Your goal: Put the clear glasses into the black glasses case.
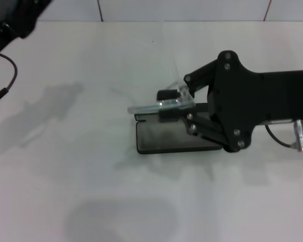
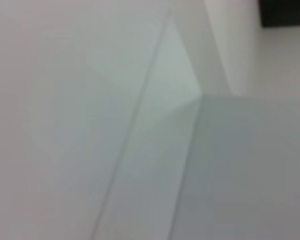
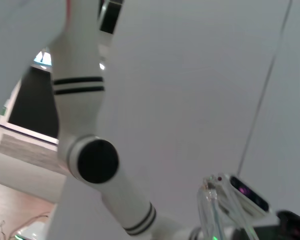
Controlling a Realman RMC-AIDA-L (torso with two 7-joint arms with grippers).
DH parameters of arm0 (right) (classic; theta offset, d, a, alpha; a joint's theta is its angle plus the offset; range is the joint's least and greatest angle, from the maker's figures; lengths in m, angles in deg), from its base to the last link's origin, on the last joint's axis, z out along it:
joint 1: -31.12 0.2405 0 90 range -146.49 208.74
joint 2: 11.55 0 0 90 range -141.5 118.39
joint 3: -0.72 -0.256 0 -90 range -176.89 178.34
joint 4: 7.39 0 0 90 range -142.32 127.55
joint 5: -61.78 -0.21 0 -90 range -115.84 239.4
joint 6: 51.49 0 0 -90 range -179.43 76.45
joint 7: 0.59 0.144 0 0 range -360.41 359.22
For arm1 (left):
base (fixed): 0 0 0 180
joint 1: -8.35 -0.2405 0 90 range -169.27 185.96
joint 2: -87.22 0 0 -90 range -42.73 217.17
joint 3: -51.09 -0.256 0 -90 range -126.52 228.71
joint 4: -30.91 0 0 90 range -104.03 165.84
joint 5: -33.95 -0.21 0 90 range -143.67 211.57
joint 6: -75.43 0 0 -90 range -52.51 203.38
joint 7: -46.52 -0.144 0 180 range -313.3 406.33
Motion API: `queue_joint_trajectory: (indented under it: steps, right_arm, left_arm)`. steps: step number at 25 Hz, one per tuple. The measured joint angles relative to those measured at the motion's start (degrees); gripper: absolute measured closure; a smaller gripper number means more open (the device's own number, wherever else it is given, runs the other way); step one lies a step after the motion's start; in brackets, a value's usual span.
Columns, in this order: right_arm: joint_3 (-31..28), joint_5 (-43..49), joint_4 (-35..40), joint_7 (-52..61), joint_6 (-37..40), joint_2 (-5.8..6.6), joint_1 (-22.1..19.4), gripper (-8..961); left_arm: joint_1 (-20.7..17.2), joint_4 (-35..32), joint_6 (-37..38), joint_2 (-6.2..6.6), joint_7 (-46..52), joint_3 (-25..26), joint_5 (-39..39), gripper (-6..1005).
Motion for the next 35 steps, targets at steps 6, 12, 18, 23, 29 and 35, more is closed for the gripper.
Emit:
queue_joint_trajectory:
  steps: [6, 12, 18, 23, 29, 35]
  right_arm:
    - [0.08, -0.18, 0.0, -0.84, 2.97, 0.03, 0.48, 837]
    - [0.4, -0.34, -0.48, -1.99, 4.48, -0.01, 1.88, 837]
    - [0.33, -1.73, -3.44, -3.66, 4.34, -0.05, 3.5, 837]
    - [-0.03, -3.56, -6.61, -5.12, 4.05, 0.07, 4.66, 838]
    - [-1.4, -4.27, -9.83, -5.75, 3.77, 0.0, 5.15, 838]
    - [-2.15, -4.95, -11.93, -6.36, 3.12, -0.04, 5.39, 838]
  left_arm:
    - [0.61, 2.91, -3.95, 0.13, 1.48, 0.31, 1.66, 913]
    - [4.11, 3.13, -6.08, 0.05, 5.93, 0.02, -4.0, 913]
    - [8.1, 5.43, -5.88, -0.12, 7.66, -4.69, -4.63, 913]
    - [10.07, 5.47, -5.7, -0.17, 8.34, -9.84, -4.37, 913]
    - [10.93, 5.4, -1.85, -0.25, 8.03, -10.86, -4.27, 912]
    - [11.05, 5.17, 2.29, -0.24, 7.81, -11.39, -4.18, 912]
